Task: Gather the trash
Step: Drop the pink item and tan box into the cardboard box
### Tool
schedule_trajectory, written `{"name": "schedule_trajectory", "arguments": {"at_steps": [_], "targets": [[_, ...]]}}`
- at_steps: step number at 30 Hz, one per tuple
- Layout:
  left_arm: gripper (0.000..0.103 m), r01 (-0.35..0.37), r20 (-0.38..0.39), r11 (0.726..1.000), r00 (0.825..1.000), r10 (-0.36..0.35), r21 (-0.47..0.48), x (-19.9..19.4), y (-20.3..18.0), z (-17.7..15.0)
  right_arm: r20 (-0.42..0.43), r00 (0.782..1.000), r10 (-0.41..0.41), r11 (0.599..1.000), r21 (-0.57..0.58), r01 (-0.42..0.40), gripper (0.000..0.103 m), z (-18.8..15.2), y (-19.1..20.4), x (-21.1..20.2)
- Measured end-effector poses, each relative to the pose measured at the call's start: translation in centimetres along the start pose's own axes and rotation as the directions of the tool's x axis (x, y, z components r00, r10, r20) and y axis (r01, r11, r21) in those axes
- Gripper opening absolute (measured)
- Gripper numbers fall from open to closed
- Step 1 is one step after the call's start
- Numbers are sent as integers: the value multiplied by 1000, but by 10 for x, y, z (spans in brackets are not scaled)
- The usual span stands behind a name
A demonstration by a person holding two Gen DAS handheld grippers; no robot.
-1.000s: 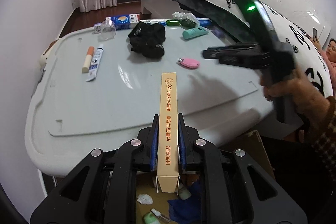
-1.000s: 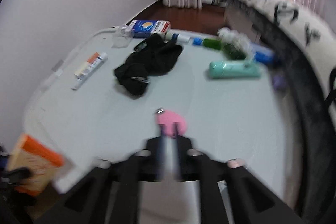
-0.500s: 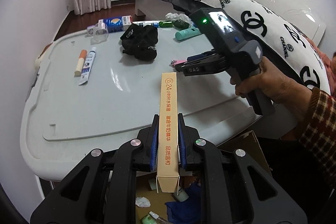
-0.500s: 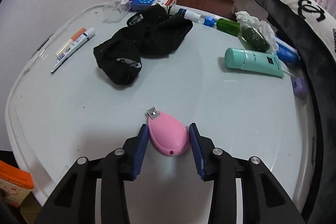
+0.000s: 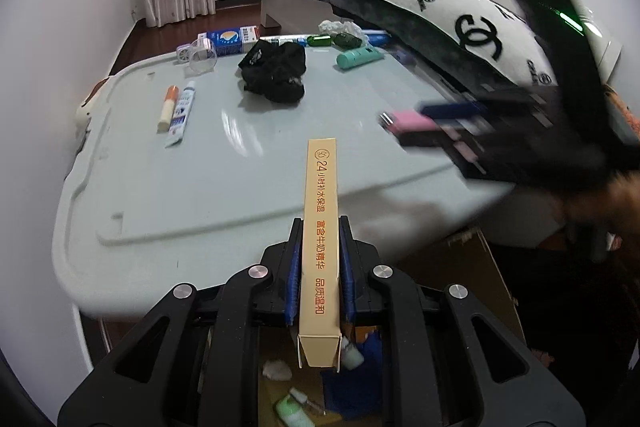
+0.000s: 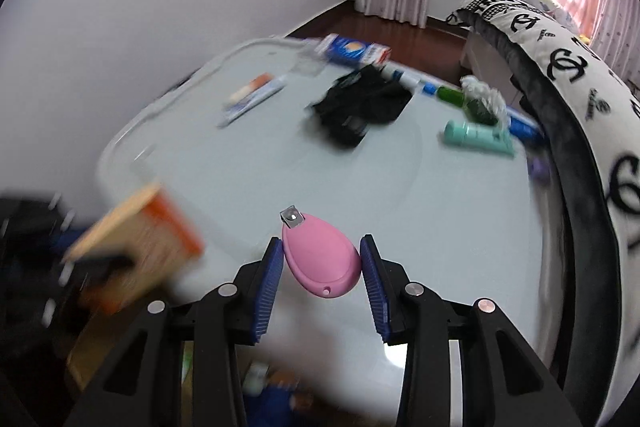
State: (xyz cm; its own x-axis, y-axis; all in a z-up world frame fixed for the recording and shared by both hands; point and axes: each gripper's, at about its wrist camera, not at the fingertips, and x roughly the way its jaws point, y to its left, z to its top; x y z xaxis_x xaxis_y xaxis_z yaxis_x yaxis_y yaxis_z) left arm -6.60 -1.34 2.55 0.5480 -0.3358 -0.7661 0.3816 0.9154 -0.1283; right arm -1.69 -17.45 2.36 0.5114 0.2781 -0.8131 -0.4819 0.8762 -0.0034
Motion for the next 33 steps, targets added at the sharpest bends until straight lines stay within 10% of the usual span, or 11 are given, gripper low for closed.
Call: {"name": "schedule_trajectory", "arguments": {"at_steps": [5,7,9,11,22,33], "targets": [[17,20,-113,999,993,-23,-25,-11,-12,-56,-126,988,85,996,41,-80,40,-86,41,-17],[32,28,-171,997,985,-39,-67,-10,-13,-77,-177,981,85,996,49,-77,59,-114,52,-13],[70,0,-213,994,977,-24,-112,-9,-12,-90,-219,970,104,993,81,-88,79,-137,59,-6],[73,-42,-217,987,976,8,-152,-13,-8,-94,-231,967,108,991,107,-85,87,-143,59,-5],[81,-191,-29,977,982,189,-92,-46,8,-36,-104,985,138,977,178,-118,96,-102,56,-18],[88,-272,103,943,950,295,-193,-27,70,73,-10,999,38,993,111,-37,97,14,25,-1]]}}
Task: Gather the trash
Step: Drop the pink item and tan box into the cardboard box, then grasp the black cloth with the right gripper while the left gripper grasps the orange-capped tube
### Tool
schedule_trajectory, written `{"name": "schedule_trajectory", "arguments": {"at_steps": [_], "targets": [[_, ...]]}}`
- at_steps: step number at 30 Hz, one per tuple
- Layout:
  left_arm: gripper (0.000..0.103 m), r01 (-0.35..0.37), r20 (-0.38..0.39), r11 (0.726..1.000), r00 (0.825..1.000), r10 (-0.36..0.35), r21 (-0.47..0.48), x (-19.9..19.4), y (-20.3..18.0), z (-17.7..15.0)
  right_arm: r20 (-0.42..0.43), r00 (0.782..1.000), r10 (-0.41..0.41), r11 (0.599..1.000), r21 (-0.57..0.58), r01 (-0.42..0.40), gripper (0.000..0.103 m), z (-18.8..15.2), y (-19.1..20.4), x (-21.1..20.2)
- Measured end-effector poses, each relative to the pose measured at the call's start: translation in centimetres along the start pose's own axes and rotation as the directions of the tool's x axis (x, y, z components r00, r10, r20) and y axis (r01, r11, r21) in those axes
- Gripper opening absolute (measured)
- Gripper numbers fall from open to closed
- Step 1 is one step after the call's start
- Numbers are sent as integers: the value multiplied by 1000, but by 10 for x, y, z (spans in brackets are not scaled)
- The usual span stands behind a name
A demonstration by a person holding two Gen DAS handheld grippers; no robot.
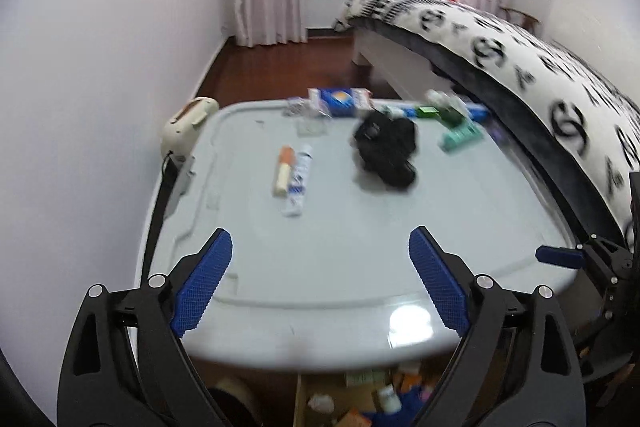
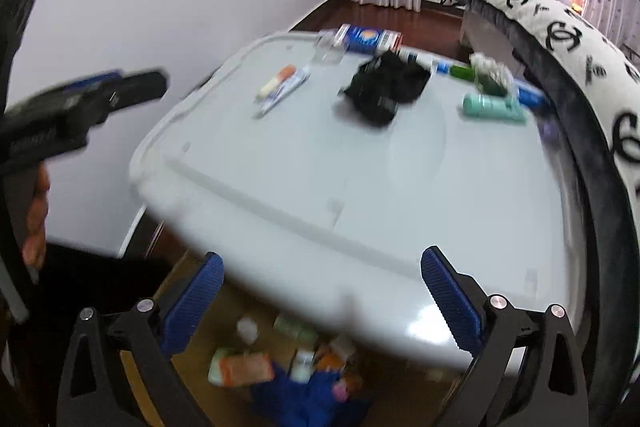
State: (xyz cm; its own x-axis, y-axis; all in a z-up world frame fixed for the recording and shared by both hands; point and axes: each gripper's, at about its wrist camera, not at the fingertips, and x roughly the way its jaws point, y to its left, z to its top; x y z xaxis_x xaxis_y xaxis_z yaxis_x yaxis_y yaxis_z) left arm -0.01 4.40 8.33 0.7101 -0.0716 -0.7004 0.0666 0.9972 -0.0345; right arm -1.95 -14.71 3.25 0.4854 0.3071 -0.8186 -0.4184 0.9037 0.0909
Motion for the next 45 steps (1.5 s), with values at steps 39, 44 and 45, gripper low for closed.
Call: {"name": "schedule_trajectory", "arguments": {"at_steps": [39,44,45], "targets": [[88,11,-182,992,983,-34,-123,54,38,-27,83,991,105,980,161,-117,35,78,-30,39],[88,-98,-120,987,989,83,-130,72,57,9,147,982,121,979,144,-143,35,52,-20,0],[88,-133,-111,983,987,119,-125,81,61,19,150,980,134,977,143,-156,35,51,-21,-2]]}}
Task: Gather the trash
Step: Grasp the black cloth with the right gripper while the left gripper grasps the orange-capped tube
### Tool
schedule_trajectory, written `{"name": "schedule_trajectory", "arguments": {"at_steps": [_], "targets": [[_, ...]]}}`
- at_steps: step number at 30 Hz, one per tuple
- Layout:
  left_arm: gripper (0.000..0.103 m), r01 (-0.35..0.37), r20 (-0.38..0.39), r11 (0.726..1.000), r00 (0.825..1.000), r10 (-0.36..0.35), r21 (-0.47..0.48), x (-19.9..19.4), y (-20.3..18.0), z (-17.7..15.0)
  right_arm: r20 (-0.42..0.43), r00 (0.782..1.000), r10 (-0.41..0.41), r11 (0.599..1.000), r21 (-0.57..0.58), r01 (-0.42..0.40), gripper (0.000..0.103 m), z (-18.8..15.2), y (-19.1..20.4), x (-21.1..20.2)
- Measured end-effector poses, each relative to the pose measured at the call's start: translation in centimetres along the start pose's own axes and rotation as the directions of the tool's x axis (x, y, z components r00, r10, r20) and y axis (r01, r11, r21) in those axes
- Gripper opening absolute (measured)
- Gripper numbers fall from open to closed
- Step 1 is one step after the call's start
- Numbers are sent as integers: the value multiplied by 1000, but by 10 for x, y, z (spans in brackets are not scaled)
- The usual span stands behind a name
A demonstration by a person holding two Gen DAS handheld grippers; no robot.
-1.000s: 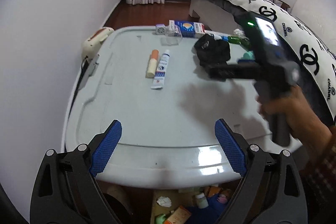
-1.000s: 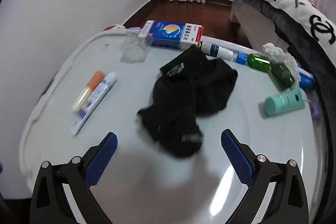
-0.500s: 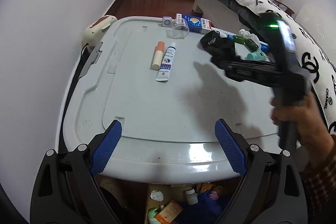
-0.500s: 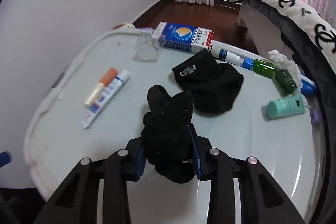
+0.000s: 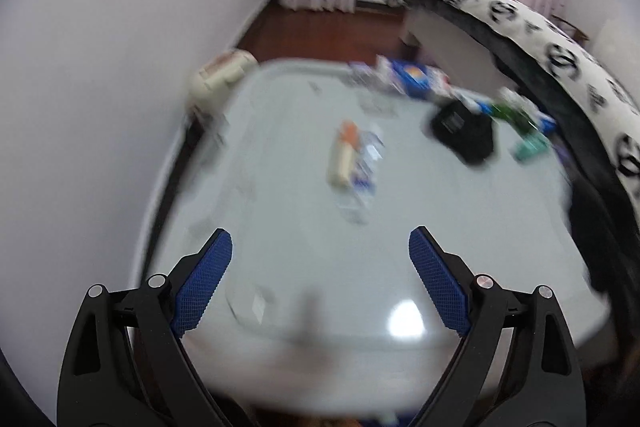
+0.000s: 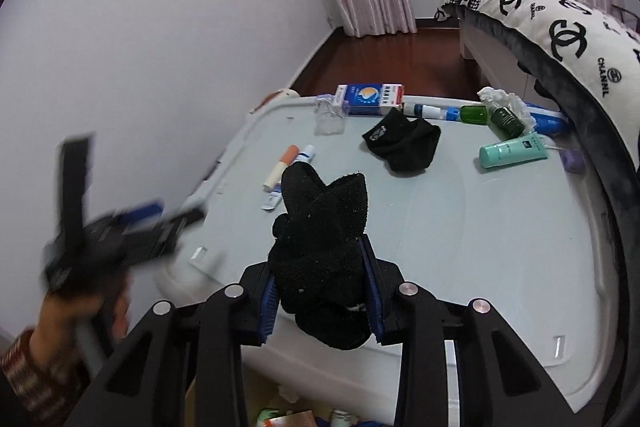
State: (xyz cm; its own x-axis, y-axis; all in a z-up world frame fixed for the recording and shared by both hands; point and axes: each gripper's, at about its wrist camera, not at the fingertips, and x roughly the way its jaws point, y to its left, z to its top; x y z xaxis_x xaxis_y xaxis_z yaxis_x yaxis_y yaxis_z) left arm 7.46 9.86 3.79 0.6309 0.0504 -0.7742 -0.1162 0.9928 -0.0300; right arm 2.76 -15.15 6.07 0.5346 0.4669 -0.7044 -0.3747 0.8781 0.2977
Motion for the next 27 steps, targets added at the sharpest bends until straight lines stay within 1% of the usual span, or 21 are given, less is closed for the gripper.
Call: {"name": "schedule_trajectory", "arguments": {"at_steps": [1,2,3,5,6,8,9,13,15,17,18,19,20,22,23,24,25,27], "targets": [[87,-20,3,1000,1000,20,-1,9,2,8,2,1000,6,1000,-8,-6,35,-1,0,-1],[82,-28,-2,1000,1000,28,-3,24,3,19,5,1000,-5,1000,-25,5,35,-1,0,-3],[79,-18,-21,1000,1000,18,4,41,3,28,7,1000,-12,999,-30,12,35,-3,-1,-5],[65,8,-60,1000,998,-7,28,70,0,38,7,1000,-7,1000,-21,7,36,-4,-8,-8],[62,13,-89,999,996,-9,48,89,-3,42,8,1000,-4,1000,-10,4,36,-5,-12,-9],[61,25,-117,997,993,-18,67,112,-8,45,5,1000,1,1000,-3,-1,36,-4,-16,-9],[61,31,-117,996,993,-22,79,120,-11,46,4,1000,4,1000,-2,-4,37,-4,-18,-8],[61,47,-103,990,994,-33,133,135,-20,46,1,1000,15,1000,-12,-15,39,-1,-17,-9],[61,42,-88,990,996,-30,137,140,-21,48,7,999,32,999,-13,-32,39,-1,-14,-11],[61,30,-97,990,995,-17,135,147,-18,51,12,999,43,999,-20,-43,39,0,-11,-13],[59,16,-108,989,994,0,146,153,-17,50,14,999,44,999,-23,-44,39,0,-10,-13],[57,-14,-89,985,996,30,174,153,-18,49,16,999,42,999,-26,-42,39,-1,-9,-13],[55,-29,-75,977,996,46,213,154,-20,46,15,999,43,999,-25,-43,39,-1,-9,-13],[43,-23,-79,972,996,43,234,151,-21,45,10,999,40,999,-24,-40,39,-1,-9,-11],[28,-30,-75,963,996,52,267,149,-25,44,10,999,39,999,-23,-39,39,-1,-9,-11],[18,-43,-68,954,995,66,298,147,-28,42,9,999,40,999,-23,-40,39,-1,-9,-11],[18,-42,-62,945,996,66,324,145,-30,38,7,999,41,999,-25,-41,39,-1,-8,-11],[18,-9,-69,950,997,33,311,138,-27,31,14,999,43,999,-28,-42,39,-1,-7,-12]]}}
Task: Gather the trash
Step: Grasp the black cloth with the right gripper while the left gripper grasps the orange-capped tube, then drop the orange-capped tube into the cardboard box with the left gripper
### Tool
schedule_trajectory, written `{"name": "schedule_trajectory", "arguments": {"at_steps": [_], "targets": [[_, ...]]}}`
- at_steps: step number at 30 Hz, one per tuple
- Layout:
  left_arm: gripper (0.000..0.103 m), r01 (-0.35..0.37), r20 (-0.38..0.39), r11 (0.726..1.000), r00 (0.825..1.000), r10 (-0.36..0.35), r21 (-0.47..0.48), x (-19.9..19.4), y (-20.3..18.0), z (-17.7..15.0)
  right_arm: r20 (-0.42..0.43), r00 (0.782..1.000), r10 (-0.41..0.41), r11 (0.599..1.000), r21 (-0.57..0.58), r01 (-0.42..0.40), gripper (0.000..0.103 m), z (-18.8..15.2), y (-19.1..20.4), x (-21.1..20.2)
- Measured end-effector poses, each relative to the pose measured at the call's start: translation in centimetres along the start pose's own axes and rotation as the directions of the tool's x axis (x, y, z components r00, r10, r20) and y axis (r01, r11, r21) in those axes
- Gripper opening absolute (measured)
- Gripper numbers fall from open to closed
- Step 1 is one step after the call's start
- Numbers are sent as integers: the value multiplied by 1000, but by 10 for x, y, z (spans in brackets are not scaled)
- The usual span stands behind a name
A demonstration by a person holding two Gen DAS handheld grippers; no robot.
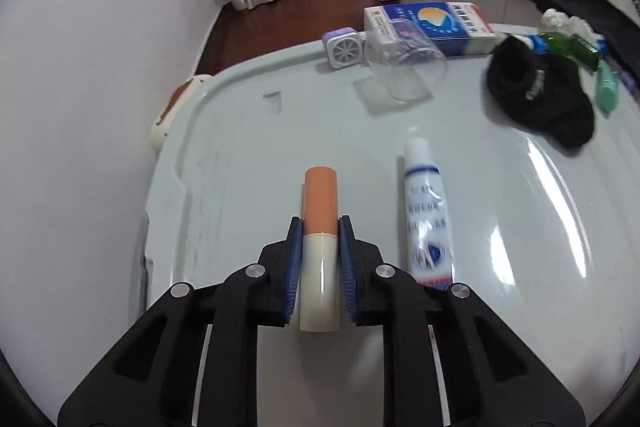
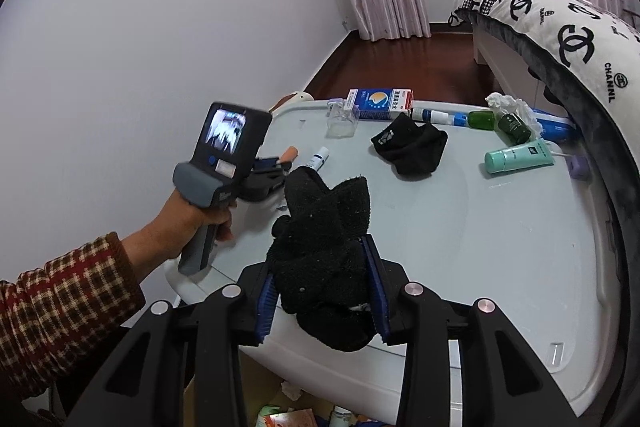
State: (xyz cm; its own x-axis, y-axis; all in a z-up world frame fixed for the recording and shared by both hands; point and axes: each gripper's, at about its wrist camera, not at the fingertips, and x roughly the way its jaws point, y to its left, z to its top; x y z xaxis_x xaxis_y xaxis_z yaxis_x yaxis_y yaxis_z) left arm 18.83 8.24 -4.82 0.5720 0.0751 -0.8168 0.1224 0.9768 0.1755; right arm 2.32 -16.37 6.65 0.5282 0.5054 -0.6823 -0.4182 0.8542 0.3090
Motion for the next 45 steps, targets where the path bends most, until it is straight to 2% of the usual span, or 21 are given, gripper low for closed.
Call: {"name": "schedule_trajectory", "arguments": {"at_steps": [2,8,11,15,18,21,23,24,25,26,27,28,29,30,31,32,34,36,40,43,45], "targets": [[18,27,-7,999,1000,-27,-22,-7,5,-6,5,1000,-2,1000,1,2,39,1,0,-1],[18,45,24,998,999,-44,-41,-48,13,-24,30,1000,4,1000,-2,-4,39,3,0,-9],[18,63,58,998,996,-62,-12,-86,2,-35,34,999,5,1000,-6,-5,39,2,1,-13],[18,127,79,990,988,-132,64,-146,-31,-74,40,999,7,1000,-23,-6,39,-5,3,-23],[18,194,27,975,980,-198,108,-177,-63,-123,40,999,1,1000,-30,0,39,-16,2,-33],[18,274,-84,954,960,-266,119,-188,-92,-184,11,1000,-19,999,-29,20,39,-39,3,-41],[18,338,-194,935,930,-314,109,-189,-109,-226,-37,999,-16,1000,-5,15,39,-70,4,-43],[20,350,-226,931,920,-321,102,-189,-114,-237,-72,997,-16,1000,4,16,40,-86,4,-43],[25,376,-272,922,900,-340,89,-188,-121,-253,-117,993,-20,1000,10,21,40,-103,6,-40],[42,396,-310,915,882,-355,79,-187,-126,-264,-176,984,-31,999,15,34,40,-125,8,-35],[58,395,-326,916,878,-352,73,-187,-128,-269,-227,973,-35,999,22,41,42,-144,9,-31],[63,370,-334,926,884,-327,73,-187,-129,-273,-277,960,-36,999,30,46,44,-160,10,-25],[67,352,-335,933,891,-307,80,-187,-129,-272,-333,942,-33,998,43,50,45,-178,11,-17],[68,345,-335,935,894,-299,87,-186,-128,-268,-369,929,-33,997,57,57,51,-189,11,-12],[68,321,-322,943,905,-277,91,-187,-125,-261,-386,922,-28,996,65,57,63,-193,11,-10],[71,305,-310,948,913,-266,86,-187,-121,-255,-403,915,-12,996,74,46,69,-195,11,-7],[75,287,-277,956,925,-260,61,-192,-111,-242,-367,930,-18,995,86,54,84,-188,9,-12],[76,268,-227,963,941,-253,39,-198,-101,-226,-315,949,-18,992,114,57,85,-176,2,-20],[79,209,-82,978,975,-208,7,-204,-82,-165,-244,969,-27,987,146,64,86,-152,-8,-32],[83,183,46,983,982,-182,-24,-201,-69,-113,-197,980,-34,985,158,66,90,-137,-10,-35],[85,174,103,984,980,-169,-46,-185,-60,-76,-168,985,-34,982,175,64,91,-131,-14,-35]]}}
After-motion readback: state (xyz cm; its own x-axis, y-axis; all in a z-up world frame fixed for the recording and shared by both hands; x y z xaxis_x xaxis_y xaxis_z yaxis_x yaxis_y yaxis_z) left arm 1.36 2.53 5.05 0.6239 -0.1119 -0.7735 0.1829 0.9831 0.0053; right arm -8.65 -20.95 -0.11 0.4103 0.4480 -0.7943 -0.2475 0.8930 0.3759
